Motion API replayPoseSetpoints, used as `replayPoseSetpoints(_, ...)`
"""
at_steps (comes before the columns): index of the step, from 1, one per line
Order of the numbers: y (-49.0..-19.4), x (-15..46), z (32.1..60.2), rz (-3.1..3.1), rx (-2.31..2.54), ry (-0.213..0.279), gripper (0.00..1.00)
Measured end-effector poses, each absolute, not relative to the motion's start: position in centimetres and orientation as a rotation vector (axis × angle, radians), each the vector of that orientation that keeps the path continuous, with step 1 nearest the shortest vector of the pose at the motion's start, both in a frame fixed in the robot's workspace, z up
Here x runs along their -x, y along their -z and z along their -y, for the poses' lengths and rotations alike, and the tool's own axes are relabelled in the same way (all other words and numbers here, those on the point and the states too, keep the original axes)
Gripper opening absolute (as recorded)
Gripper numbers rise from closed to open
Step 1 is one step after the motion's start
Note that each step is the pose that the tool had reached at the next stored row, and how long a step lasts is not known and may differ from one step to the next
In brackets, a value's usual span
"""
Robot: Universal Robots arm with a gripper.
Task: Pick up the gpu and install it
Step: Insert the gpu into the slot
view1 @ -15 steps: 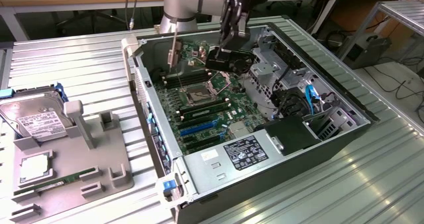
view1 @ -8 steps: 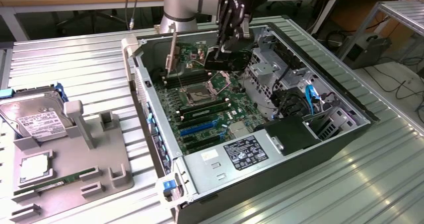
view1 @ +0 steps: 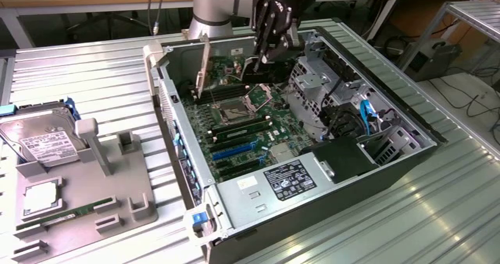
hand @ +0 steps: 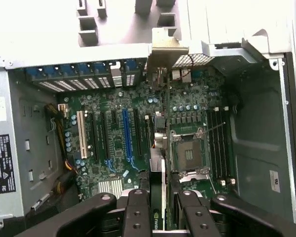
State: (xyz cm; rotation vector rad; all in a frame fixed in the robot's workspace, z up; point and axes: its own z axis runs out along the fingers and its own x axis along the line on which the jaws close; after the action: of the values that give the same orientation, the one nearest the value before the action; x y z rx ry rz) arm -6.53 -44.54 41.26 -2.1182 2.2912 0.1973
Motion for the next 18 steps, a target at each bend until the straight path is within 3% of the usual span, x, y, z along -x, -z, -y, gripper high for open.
replayPoseSetpoints(18,-38.4,7.0,46.3,-2.228,2.168,-0.174,0.26)
